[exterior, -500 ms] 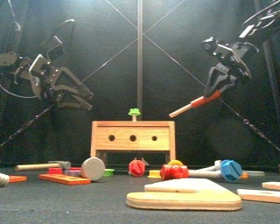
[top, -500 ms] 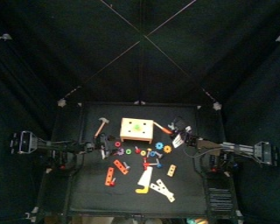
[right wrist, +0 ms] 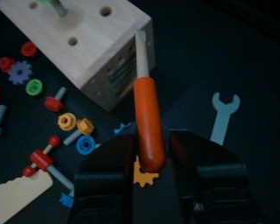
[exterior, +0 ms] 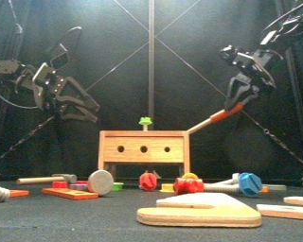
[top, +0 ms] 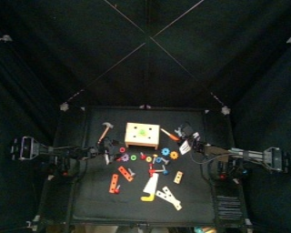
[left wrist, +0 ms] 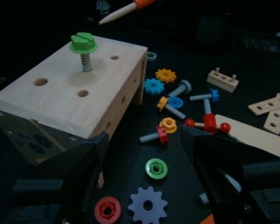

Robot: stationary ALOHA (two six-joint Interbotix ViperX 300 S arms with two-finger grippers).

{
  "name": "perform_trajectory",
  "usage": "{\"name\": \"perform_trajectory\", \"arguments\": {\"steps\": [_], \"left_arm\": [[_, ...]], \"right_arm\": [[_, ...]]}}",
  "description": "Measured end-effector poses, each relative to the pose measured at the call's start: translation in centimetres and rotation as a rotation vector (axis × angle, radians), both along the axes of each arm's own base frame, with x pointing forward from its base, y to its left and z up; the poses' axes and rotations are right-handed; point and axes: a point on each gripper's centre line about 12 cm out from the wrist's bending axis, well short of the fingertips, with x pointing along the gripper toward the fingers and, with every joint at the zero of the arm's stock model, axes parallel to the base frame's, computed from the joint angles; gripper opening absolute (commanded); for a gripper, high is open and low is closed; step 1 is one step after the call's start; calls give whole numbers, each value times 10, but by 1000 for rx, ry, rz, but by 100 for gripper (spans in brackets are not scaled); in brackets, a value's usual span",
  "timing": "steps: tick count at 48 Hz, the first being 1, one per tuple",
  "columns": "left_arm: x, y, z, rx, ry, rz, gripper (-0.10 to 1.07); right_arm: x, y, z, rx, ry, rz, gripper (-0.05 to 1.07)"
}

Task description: Place nail file to left of wrench

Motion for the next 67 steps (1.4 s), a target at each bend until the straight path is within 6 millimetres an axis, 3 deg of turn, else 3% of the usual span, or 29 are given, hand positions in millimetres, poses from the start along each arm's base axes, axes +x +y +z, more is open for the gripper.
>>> {"name": "perform_trajectory", "arguments": {"steps": [13,25,32,40,57,67], "left_arm": [[0,0,-2,-2,9,2,98],[2,2,-13,-10,50,8,98],[4,4,-17,-13,65,14,98],[6,6,-15,-11,61,16,98],[6,6,-16,-13,62,18,98],[4,6,-18,-14,69,18,98]], "right_arm": [[-27,-14,-24,23,68,-191,50],[-53,-16,-60,51,64,-368,50],[-60,-18,-70,44,37,-435,51],[-48,-18,-75,69,-14,-413,51],[10,-31,-85,81,46,-352,52],[25,-29,-97,103,82,-334,52]]}}
